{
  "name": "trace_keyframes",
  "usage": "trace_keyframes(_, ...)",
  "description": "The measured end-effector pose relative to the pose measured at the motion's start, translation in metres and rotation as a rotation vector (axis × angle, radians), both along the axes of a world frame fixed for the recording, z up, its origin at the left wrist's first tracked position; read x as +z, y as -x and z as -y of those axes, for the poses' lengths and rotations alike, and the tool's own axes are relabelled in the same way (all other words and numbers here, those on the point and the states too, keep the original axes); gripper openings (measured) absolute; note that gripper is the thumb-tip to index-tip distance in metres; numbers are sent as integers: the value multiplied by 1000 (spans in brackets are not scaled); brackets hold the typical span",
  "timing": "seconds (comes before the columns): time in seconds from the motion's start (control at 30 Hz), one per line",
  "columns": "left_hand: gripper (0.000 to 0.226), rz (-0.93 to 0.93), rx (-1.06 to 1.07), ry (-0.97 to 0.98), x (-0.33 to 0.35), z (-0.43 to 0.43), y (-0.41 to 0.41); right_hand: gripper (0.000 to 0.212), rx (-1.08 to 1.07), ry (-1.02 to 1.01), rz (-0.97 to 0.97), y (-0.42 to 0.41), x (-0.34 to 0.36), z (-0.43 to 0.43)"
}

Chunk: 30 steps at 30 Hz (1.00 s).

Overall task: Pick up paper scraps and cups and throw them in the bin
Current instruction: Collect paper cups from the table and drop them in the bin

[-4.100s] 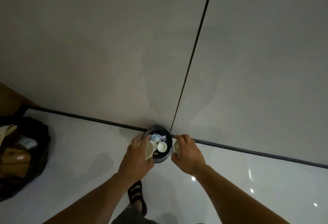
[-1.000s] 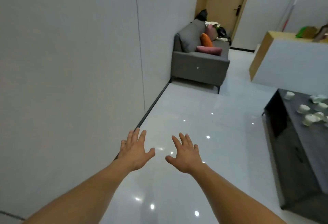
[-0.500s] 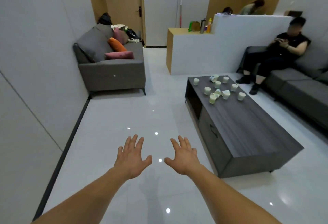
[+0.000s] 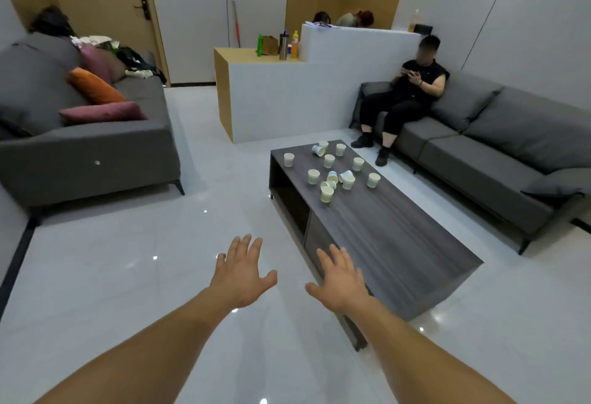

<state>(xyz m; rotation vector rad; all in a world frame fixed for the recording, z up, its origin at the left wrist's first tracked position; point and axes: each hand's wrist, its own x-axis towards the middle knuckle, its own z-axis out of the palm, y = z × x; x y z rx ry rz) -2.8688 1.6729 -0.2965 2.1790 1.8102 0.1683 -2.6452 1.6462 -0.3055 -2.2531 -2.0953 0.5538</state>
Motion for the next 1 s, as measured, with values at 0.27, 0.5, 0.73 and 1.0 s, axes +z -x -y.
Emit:
trace_keyframes(0.27, 88, -79, -116, 44, -7, -140, -51, 88, -62, 47, -23, -53, -12, -127)
trace_keyframes(0.5, 94, -140, -129, 53, 8, -267, -113, 87, -37, 26, -36, -117, 0, -263)
trace_keyframes(0.73, 98, -98, -146, 64, 7, -365, -165, 85, -72, 44, -20, -170, 2, -362)
trace_keyframes(1.0, 102, -62, -233, 116, -24, -504, -186, 85, -177, 137, -28, -189, -34, -477)
